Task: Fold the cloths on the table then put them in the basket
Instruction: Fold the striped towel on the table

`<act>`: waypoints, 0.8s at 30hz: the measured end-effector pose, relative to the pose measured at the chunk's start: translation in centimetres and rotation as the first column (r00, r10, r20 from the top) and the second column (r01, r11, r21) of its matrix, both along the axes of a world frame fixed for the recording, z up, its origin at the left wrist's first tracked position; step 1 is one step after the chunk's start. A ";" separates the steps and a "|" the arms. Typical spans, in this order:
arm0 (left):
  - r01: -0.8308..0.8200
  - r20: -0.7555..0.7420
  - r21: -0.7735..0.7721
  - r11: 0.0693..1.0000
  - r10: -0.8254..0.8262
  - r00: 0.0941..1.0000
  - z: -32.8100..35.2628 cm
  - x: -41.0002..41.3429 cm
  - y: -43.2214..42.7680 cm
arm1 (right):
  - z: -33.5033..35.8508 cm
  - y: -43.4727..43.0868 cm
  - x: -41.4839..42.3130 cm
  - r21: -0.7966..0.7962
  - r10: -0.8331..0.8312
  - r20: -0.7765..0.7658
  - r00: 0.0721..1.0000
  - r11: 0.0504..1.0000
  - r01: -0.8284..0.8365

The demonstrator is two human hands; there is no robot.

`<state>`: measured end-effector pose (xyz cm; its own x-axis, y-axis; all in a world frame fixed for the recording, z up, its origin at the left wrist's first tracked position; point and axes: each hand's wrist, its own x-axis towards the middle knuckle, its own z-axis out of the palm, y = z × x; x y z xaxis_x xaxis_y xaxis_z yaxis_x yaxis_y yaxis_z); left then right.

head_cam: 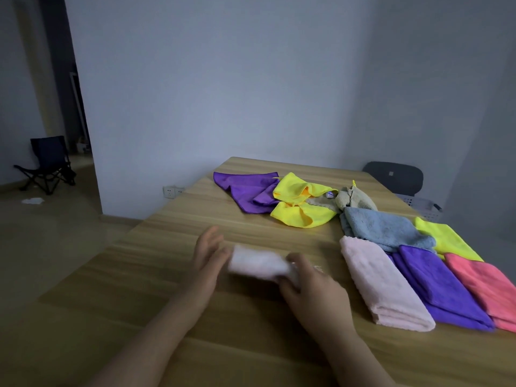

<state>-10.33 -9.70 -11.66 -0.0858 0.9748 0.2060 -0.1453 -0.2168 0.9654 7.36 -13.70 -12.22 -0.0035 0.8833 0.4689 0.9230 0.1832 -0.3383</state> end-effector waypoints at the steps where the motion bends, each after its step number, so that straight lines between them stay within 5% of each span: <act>1: 0.041 0.135 0.005 0.999 -0.041 0.990 0.2 0.1 -0.2 | 0.4 -0.1 0.1 0.026 -0.018 -0.135 0.991 0.999 0.022; 3: 0.101 0.154 0.031 0.994 -0.105 0.982 0.2 0.6 -0.6 | 1.4 -0.2 0.0 0.026 0.001 -0.527 0.850 1.000 0.015; 5: 0.168 0.010 -0.023 0.985 -0.168 0.986 0.3 1.2 -0.9 | 2.2 -0.2 -0.2 -0.058 0.003 -0.858 0.514 0.993 -0.103; 7: 0.226 -0.019 -0.049 0.973 -0.227 0.974 -0.3 0.8 -1.6 | 2.5 -0.3 -0.3 -0.141 -0.065 -0.956 0.286 0.956 -0.256; 9: 0.170 0.057 -0.039 0.985 -0.168 0.984 -1.1 0.6 -0.8 | 2.3 0.0 -0.2 -0.211 -0.140 -0.963 0.231 0.925 -0.317; 11: 0.118 0.085 -0.046 0.992 -0.114 0.990 -1.5 0.4 0.1 | 1.8 0.3 -0.1 -0.282 -0.195 -0.940 0.278 0.906 -0.316; 12: 0.102 0.015 -0.045 0.994 -0.101 0.995 -1.7 0.4 0.0 | 1.5 0.6 0.0 -0.334 -0.219 -0.897 0.384 0.905 -0.264; 14: 0.027 -0.328 -0.030 0.999 -0.036 0.944 -1.9 0.1 0.0 | 1.0 0.8 0.4 -0.407 -0.260 -0.669 0.697 0.912 -0.051; 15: -0.040 -0.531 0.000 0.999 0.034 0.846 -2.0 0.0 0.0 | 0.8 0.8 0.6 -0.396 -0.269 -0.555 0.787 0.918 0.035; 17: -0.093 -0.707 0.160 0.983 0.180 0.683 -2.2 -0.2 -0.1 | 0.7 0.7 0.9 -0.366 -0.270 -0.476 0.837 0.926 0.091; 19: -0.021 -0.605 0.348 0.937 0.242 0.759 -1.8 0.0 -0.4 | 0.5 0.8 1.1 -0.343 -0.264 -0.472 0.841 0.934 0.101; 22: 0.156 -0.514 0.398 0.904 0.079 0.854 -0.8 0.8 -0.6 | 0.3 0.9 1.0 -0.319 -0.245 -0.473 0.846 0.943 0.095; 24: 0.240 -0.721 0.327 0.914 0.078 0.688 -1.1 1.6 0.2 | 0.3 0.9 1.1 -0.266 -0.222 -0.489 0.844 0.959 0.098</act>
<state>-8.70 -9.49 -12.77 0.3157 0.8022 0.5068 0.5091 -0.5939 0.6229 8.41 -12.82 -11.89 0.3308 0.9307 0.1559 0.6183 -0.0889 -0.7809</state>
